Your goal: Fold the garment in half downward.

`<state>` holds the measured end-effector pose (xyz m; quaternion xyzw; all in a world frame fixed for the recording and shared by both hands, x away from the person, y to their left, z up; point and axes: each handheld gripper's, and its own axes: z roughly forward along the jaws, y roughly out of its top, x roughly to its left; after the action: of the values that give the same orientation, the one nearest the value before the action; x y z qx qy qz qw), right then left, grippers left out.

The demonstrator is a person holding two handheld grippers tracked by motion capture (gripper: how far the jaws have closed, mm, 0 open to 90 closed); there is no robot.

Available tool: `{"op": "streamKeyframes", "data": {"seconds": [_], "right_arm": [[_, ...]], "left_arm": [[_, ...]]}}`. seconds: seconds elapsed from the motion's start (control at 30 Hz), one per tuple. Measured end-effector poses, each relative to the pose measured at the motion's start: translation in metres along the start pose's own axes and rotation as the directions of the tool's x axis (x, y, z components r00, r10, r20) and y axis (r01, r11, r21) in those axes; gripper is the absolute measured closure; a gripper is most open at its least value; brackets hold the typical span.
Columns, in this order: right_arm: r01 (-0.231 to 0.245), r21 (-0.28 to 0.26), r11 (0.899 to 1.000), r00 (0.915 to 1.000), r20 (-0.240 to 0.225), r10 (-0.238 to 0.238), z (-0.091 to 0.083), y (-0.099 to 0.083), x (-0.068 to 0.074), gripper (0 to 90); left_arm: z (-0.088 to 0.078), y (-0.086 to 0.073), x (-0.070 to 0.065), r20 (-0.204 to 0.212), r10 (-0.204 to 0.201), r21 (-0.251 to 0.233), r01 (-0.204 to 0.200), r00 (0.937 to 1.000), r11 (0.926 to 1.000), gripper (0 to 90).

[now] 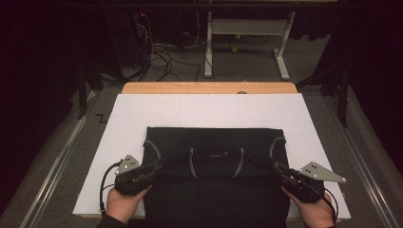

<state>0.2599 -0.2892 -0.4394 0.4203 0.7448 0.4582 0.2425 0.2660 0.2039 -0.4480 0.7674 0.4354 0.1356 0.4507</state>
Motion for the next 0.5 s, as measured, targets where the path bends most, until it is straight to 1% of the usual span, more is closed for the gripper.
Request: {"op": "streamKeyframes", "data": {"seconds": [0.1,0.23,0.37,0.43,0.5], "right_arm": [[0.001,0.002,1.000,1.0000,-0.005,-0.001,-0.0019,-0.0019,0.0020,77.0],[0.001,-0.012,1.000,1.0000,-0.007,-0.001,-0.0058,-0.0007,0.0036,77.1],[0.005,-0.012,1.000,0.9999,-0.011,-0.005,-0.0079,-0.0018,0.0044,77.0],[0.006,-0.009,1.000,0.9999,-0.012,-0.006,-0.0091,-0.0030,0.0044,77.0],[0.010,-0.003,1.000,0.9999,-0.012,-0.010,-0.0098,-0.0044,0.0044,77.0]], "left_arm": [[-0.0028,-0.0008,-0.0010,0.003,-0.003,-0.007,0.003,1.0000,1.0000,67.1],[-0.0052,-0.0026,-0.0020,0.008,-0.006,-0.012,0.006,1.0000,0.9999,67.1],[-0.0089,-0.0036,-0.0052,0.000,0.014,-0.017,-0.014,0.9999,0.9998,67.2],[-0.0091,-0.0054,-0.0063,-0.006,0.022,-0.008,-0.022,0.9997,0.9997,67.2],[-0.0085,-0.0082,-0.0059,-0.007,0.022,0.008,-0.022,0.9997,0.9997,67.2]]}}
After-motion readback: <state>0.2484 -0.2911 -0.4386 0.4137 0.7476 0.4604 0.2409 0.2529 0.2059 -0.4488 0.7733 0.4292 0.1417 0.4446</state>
